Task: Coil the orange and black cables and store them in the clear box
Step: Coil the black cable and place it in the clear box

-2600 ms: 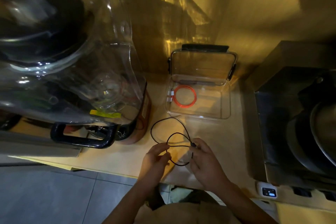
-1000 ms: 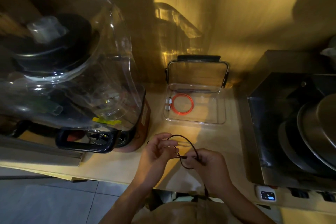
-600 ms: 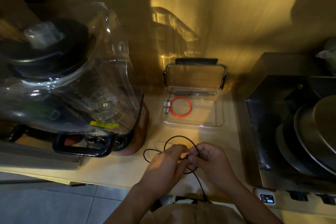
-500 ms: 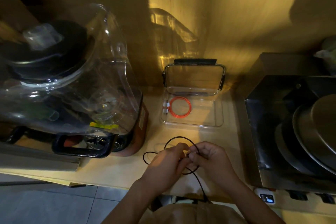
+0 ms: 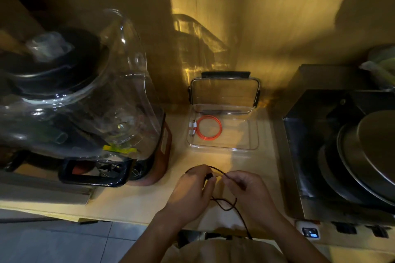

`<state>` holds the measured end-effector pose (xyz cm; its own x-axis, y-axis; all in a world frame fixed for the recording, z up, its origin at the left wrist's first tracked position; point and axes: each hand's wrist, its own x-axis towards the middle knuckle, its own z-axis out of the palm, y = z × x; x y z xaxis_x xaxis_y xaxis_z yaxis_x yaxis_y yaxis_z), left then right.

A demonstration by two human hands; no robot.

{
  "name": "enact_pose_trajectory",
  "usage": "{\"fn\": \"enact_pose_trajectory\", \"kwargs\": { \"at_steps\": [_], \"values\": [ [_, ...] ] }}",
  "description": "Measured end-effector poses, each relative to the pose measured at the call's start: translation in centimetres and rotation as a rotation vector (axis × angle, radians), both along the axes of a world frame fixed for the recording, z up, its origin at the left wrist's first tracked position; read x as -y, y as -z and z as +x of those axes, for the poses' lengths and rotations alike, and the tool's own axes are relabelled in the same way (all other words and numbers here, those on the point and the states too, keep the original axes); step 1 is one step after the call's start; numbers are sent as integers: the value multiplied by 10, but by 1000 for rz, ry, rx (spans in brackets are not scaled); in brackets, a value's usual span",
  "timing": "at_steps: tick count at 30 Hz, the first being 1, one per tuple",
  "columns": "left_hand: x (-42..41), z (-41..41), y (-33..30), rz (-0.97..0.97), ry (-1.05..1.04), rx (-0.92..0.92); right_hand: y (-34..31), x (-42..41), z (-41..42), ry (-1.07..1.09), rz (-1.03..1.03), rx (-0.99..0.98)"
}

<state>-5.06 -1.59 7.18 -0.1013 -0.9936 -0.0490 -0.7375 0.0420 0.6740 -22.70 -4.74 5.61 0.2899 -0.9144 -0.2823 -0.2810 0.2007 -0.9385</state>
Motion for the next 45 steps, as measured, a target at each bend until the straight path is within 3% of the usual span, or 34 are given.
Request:
{"fn": "enact_pose_trajectory", "kwargs": {
  "at_steps": [3, 8, 13, 18, 29, 39, 45],
  "values": [
    [2, 4, 0, 0, -28, 61, 3, -2, -1, -100, 29, -84],
    [-2, 7, 2, 46, 10, 94, -4, -5, 1, -133, -118, -290],
    [-4, 5, 3, 21, 33, 66, -18, -2, 3, -82, 171, 42],
    [-5, 3, 3, -29, 24, -10, -26, 1, 2, -6, 277, 180],
    [-11, -10, -4, 121, -79, -476, -29, 0, 12, 118, 290, 379],
    [-5, -13, -11, 295, -230, -811, -22, 6, 14, 119, 105, 291],
    [3, -1, -12, 316, -344, -1254, -7, -1, 8, 73, 106, 191]
  ]
}}
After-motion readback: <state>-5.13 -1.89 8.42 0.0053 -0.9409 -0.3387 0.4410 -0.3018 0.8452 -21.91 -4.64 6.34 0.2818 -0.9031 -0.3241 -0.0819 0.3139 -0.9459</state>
